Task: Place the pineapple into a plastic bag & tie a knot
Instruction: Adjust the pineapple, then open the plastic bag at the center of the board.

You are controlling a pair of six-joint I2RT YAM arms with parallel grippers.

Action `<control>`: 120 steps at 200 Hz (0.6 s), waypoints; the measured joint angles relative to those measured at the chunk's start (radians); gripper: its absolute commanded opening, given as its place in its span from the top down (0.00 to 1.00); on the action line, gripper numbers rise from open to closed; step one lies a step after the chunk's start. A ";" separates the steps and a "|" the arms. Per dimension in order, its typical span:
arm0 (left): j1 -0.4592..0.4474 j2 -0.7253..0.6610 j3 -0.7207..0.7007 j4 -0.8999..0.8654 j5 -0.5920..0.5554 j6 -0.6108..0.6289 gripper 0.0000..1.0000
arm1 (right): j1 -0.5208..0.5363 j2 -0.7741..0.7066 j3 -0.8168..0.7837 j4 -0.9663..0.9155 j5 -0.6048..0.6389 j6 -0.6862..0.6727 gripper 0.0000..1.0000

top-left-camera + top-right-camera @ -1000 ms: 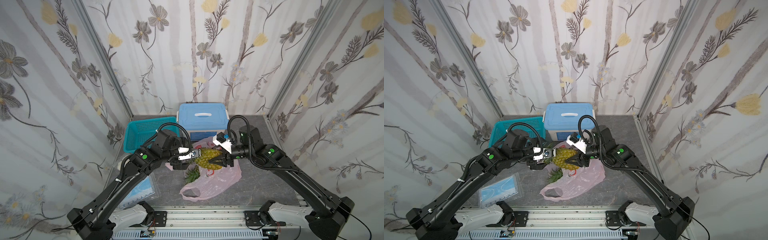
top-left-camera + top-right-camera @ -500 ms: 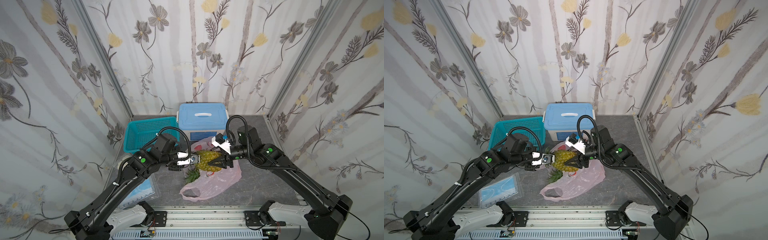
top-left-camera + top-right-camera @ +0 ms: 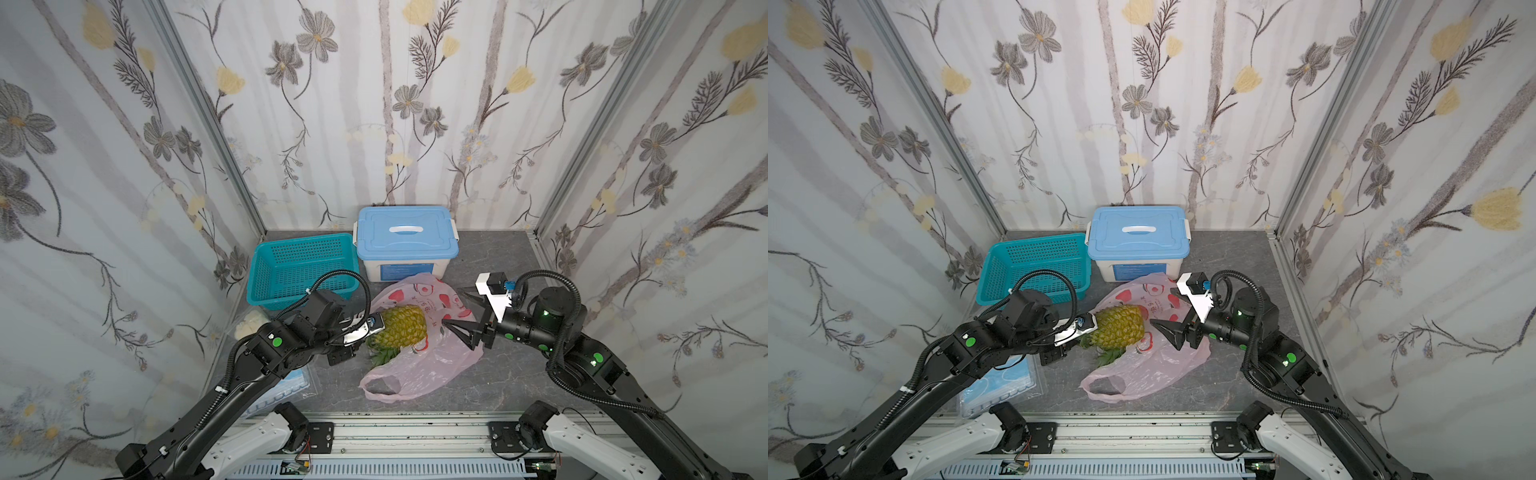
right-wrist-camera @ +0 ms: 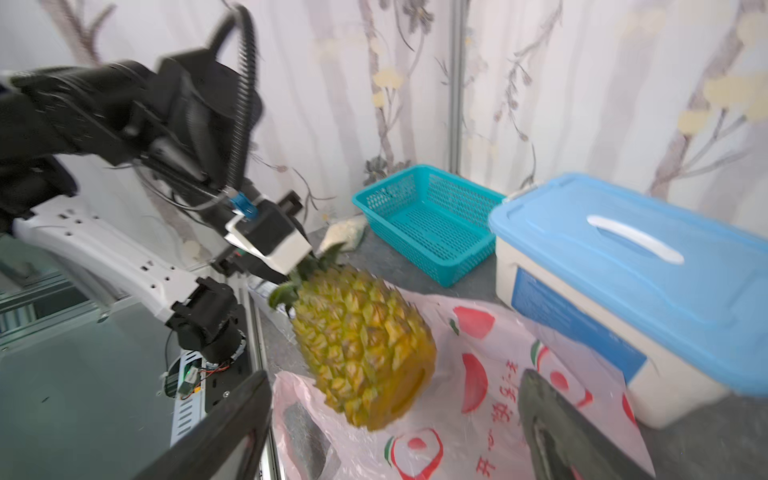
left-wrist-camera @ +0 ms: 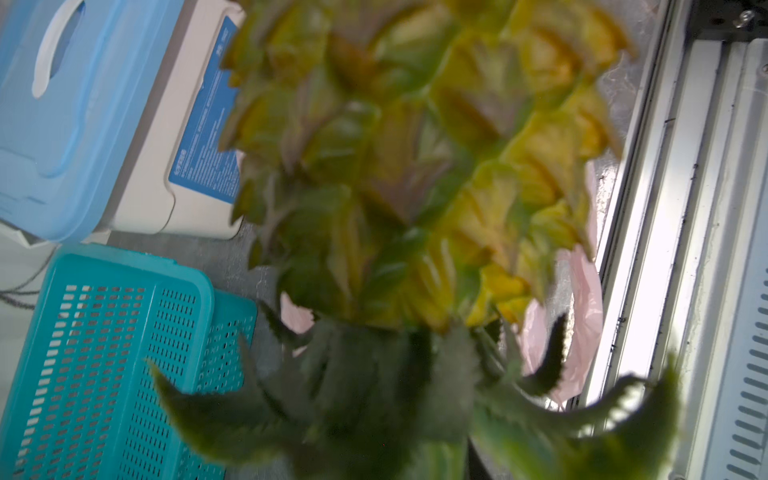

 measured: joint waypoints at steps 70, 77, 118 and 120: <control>0.034 -0.115 0.009 -0.116 -0.195 -0.126 1.00 | 0.479 0.052 -0.253 0.136 0.298 -0.154 0.20; 0.035 -0.129 0.014 -0.117 -0.209 -0.146 1.00 | 0.512 0.095 -0.243 0.150 0.307 -0.205 0.20; 0.040 -0.207 0.026 -0.119 -0.245 -0.232 1.00 | 0.563 0.368 -0.107 0.174 0.336 -0.439 0.37; 0.041 -0.209 0.027 -0.120 -0.247 -0.237 1.00 | 0.563 0.380 -0.097 0.176 0.332 -0.447 0.38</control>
